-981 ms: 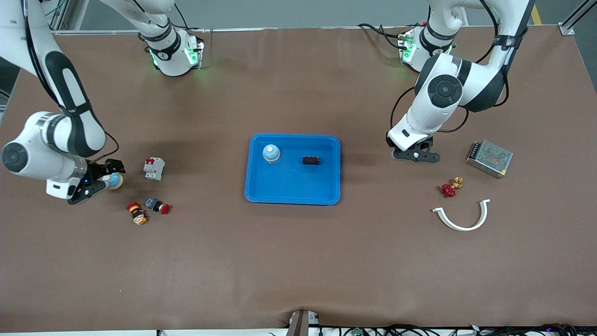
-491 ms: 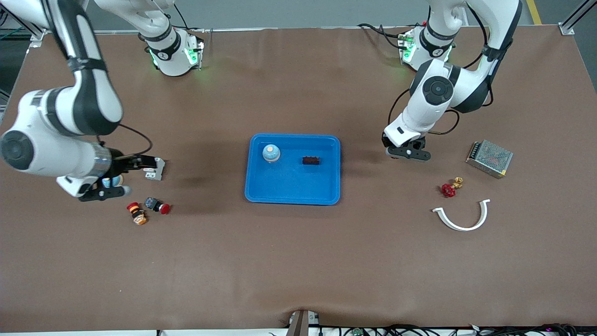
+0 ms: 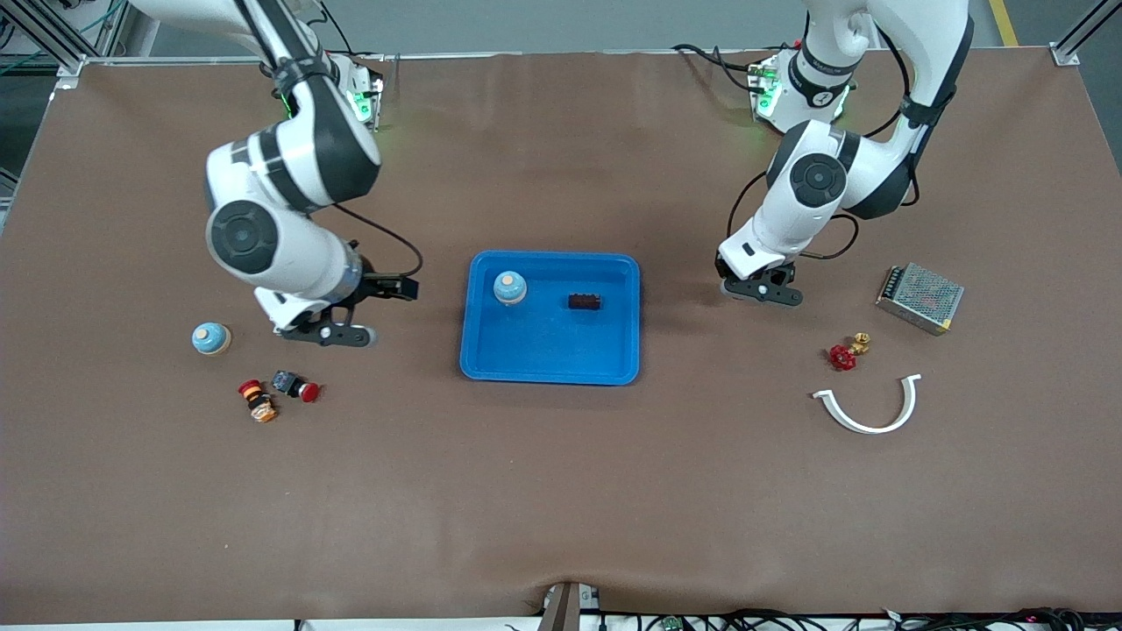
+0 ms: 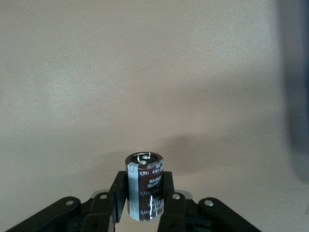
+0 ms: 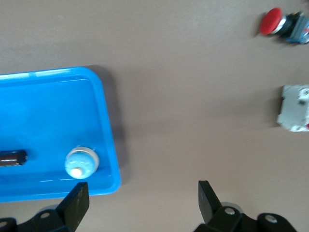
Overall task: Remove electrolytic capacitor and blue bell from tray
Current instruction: 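Grasp the second bell with the right gripper while the left gripper holds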
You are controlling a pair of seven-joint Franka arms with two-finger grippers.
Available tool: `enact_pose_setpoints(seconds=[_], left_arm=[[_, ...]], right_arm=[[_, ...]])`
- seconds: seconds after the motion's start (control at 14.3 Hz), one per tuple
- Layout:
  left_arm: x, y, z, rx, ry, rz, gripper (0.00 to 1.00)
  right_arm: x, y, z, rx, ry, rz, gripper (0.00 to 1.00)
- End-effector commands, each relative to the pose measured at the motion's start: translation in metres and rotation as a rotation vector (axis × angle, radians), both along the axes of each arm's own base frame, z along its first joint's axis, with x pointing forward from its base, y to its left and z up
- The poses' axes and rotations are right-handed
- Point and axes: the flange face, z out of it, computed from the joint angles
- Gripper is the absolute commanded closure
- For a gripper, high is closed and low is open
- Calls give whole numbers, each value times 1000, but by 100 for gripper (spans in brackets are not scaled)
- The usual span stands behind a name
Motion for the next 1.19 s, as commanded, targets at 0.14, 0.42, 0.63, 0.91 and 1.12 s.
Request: enact_pose_setpoints(seconds=[0.14, 0.42, 0.63, 0.91, 1.12], left_arm=[[5, 9, -8, -21, -8, 5, 100], [7, 16, -14, -20, 4, 19, 100], [10, 26, -19, -19, 11, 44, 100], [14, 31, -25, -22, 7, 52, 100], [15, 29, -31, -32, -4, 60, 100]], right_arm=[[-31, 80, -14, -12, -46, -125, 0], [-60, 111, -56, 0, -88, -105, 0], [-80, 134, -89, 11, -124, -121, 0], [-96, 160, -119, 11, -140, -137, 0], [-101, 166, -136, 0, -137, -127, 0]])
